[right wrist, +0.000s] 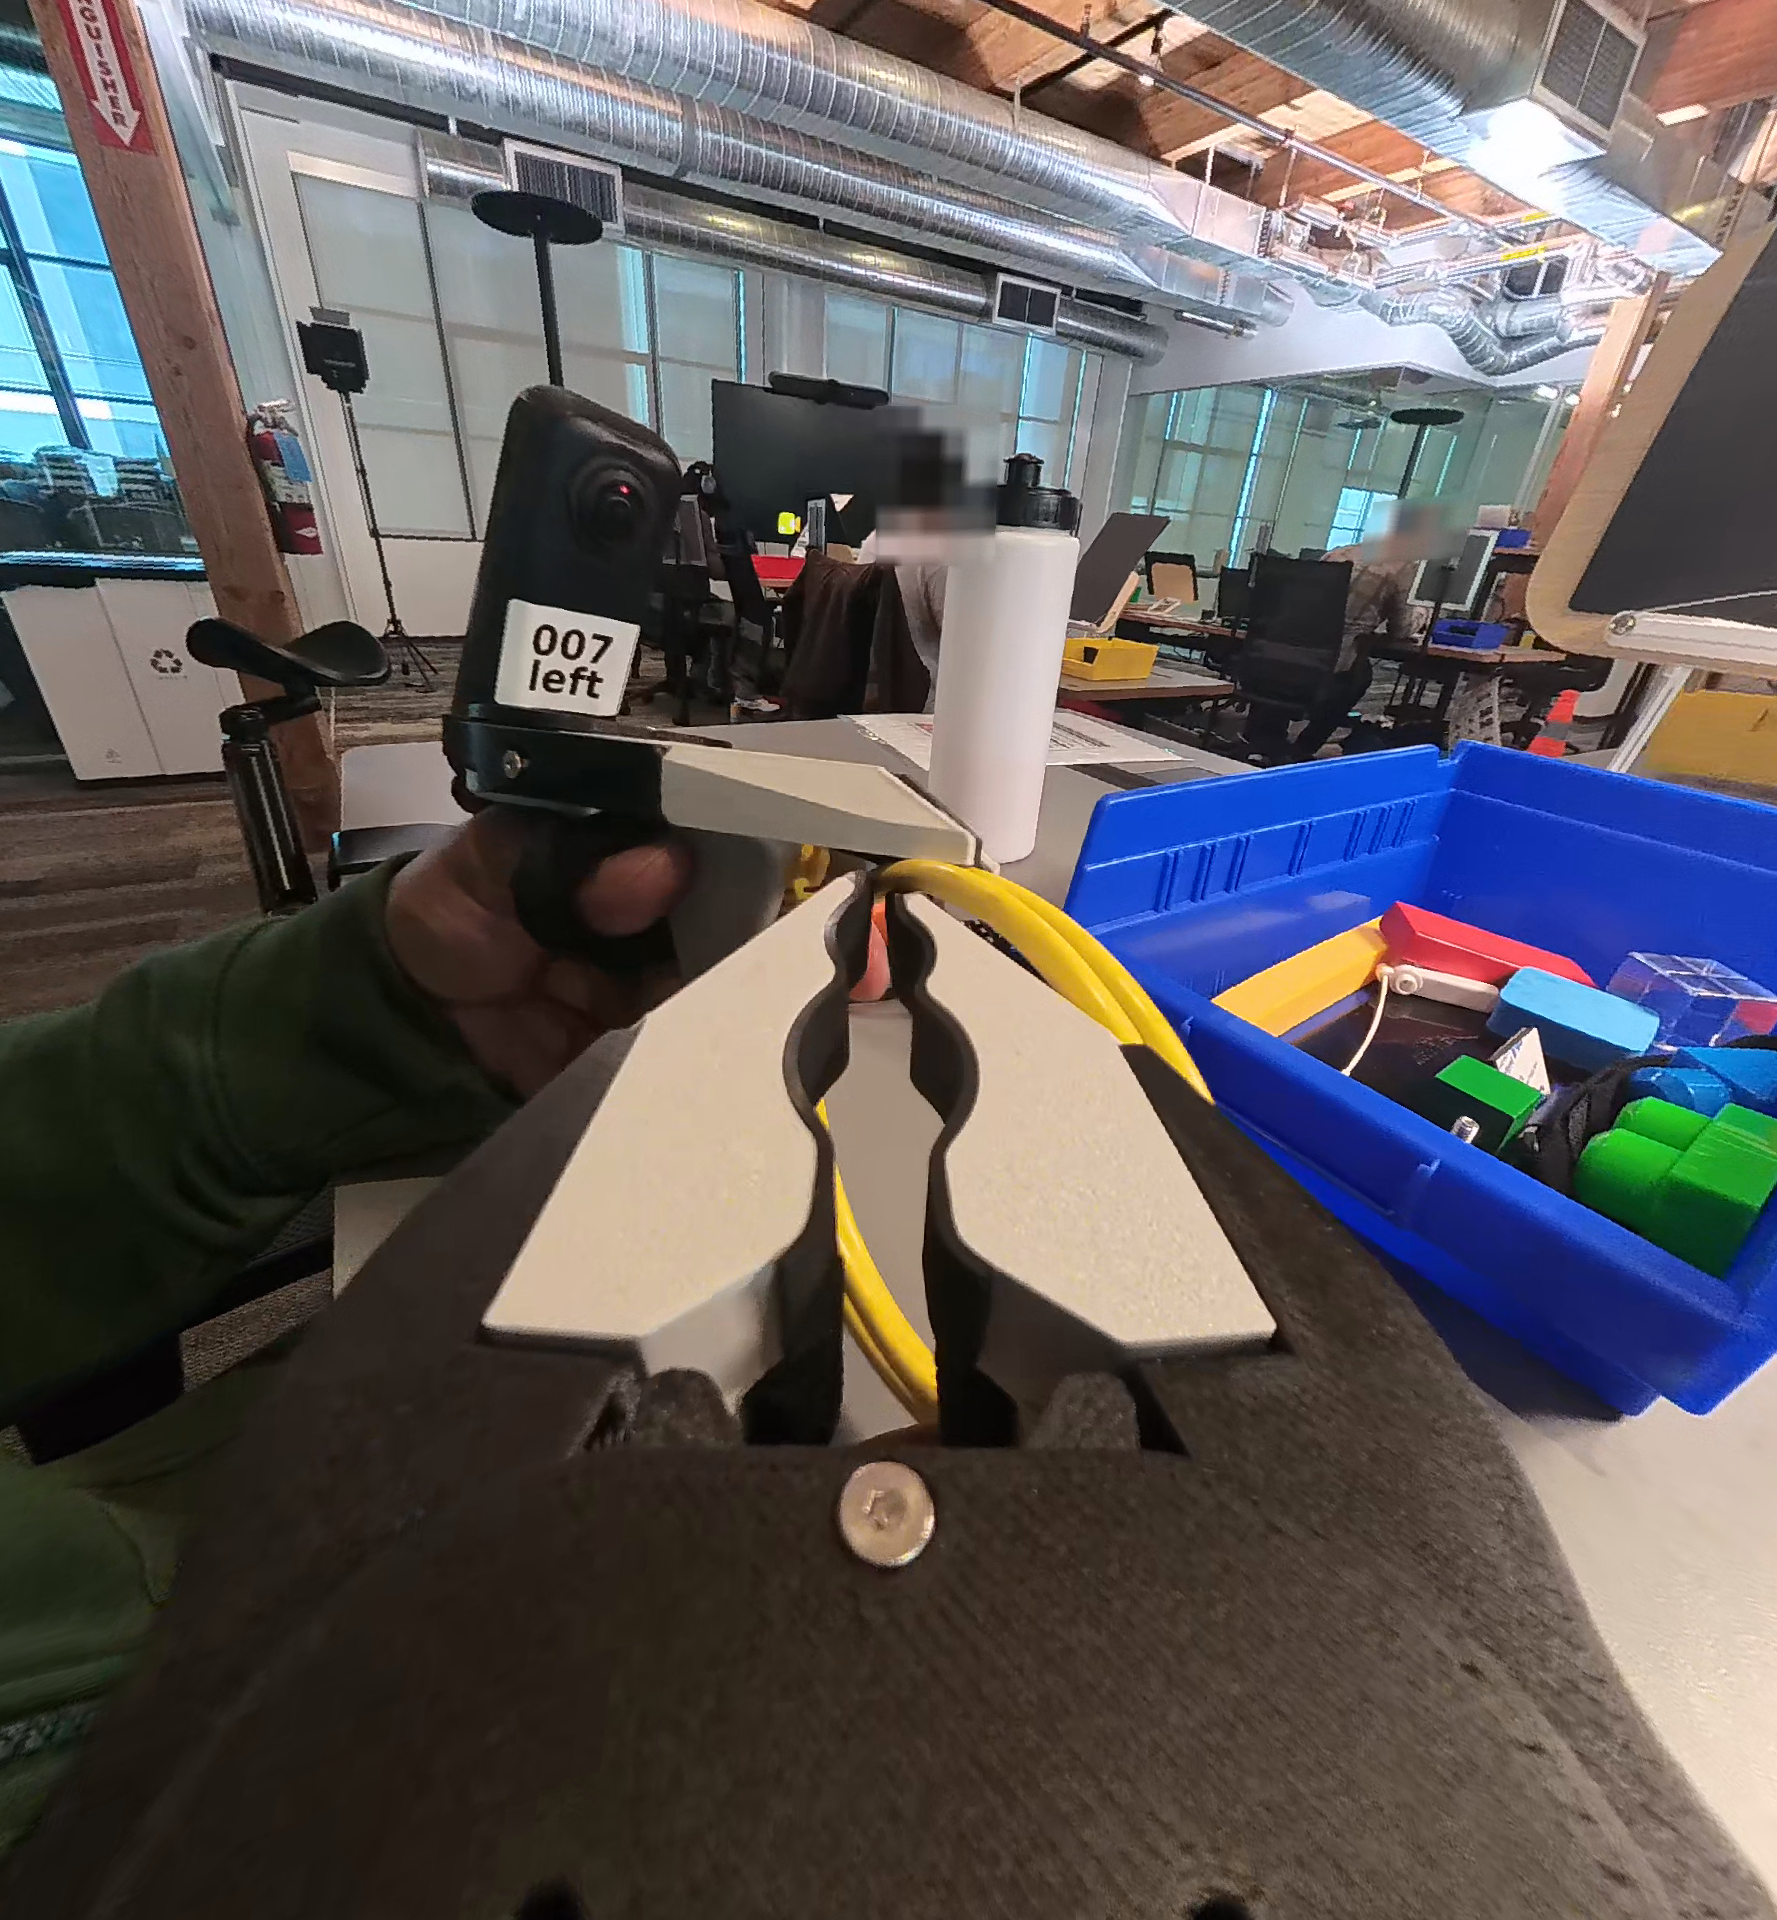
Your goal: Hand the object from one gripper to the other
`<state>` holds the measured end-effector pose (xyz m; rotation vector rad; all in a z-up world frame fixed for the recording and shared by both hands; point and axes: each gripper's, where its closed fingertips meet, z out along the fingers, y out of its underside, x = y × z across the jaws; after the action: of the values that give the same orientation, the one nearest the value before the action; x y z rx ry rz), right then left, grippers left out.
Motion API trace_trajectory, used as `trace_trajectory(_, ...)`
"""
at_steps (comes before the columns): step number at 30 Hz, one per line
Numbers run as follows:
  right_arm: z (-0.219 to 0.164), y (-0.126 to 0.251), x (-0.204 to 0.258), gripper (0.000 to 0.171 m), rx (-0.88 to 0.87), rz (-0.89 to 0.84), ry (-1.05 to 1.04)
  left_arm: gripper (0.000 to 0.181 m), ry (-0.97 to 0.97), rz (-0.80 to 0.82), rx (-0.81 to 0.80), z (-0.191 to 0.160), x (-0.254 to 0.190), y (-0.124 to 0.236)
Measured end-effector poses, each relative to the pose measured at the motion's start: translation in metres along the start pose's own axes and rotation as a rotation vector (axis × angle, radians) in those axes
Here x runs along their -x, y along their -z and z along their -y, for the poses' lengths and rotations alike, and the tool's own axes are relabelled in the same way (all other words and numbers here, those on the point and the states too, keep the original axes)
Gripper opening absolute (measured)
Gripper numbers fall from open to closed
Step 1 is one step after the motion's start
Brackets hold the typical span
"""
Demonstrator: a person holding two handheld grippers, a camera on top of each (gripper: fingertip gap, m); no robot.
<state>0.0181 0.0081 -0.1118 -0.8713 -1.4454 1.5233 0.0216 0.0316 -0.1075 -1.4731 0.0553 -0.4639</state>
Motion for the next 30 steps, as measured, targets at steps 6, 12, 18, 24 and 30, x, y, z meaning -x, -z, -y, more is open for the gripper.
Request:
trace_trajectory(6,0.0,0.0,0.0,0.001,0.001,-0.004,0.001,0.004,-0.004,0.015,-0.006,0.001,0.002,0.001)
trace_trajectory(12,0.001,0.001,-0.002,0.0,-0.009,-0.009,-0.005,0.005,0.003,0.042,-0.025,0.005,0.008,0.003)
trace_trajectory(18,0.002,0.001,-0.004,0.001,-0.012,-0.026,-0.003,0.004,-0.003,0.069,-0.049,0.009,0.012,0.006)
trace_trajectory(24,0.005,0.005,-0.009,0.006,-0.02,-0.052,0.043,0.005,-0.008,0.098,-0.073,0.013,0.016,0.008)
trace_trajectory(30,0.005,0.008,-0.017,0.017,-0.003,-0.126,0.177,0.005,-0.015,0.1,-0.085,0.016,0.016,0.009)
